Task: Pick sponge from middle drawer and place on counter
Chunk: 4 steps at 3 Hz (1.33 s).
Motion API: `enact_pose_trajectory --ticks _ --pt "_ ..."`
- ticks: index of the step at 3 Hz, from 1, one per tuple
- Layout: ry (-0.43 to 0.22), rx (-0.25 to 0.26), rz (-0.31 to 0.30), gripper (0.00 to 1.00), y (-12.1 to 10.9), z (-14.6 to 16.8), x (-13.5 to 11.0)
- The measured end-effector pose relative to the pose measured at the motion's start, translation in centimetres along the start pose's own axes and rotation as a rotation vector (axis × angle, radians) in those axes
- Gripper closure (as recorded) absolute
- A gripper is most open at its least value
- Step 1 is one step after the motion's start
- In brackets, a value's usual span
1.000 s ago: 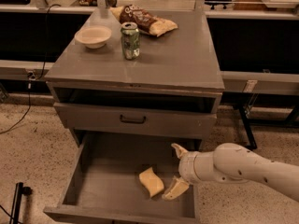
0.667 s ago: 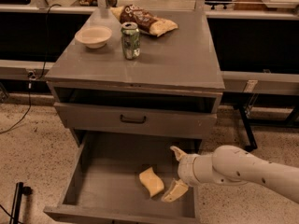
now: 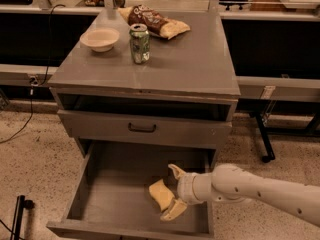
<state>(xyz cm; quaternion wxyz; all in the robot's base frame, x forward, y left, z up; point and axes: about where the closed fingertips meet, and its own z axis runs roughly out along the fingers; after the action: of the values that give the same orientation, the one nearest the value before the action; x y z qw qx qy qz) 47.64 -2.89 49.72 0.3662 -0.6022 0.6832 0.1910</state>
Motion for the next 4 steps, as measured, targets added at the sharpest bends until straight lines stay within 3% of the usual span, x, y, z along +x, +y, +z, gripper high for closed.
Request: enact_pose_trajectory --ticks 2,4 --pt "-0.072 0.013 0.001 0.00 -0.2 6.0 3.2" --pt "-0.031 0.044 0.087 0.00 -1.0 9.4 7.7"
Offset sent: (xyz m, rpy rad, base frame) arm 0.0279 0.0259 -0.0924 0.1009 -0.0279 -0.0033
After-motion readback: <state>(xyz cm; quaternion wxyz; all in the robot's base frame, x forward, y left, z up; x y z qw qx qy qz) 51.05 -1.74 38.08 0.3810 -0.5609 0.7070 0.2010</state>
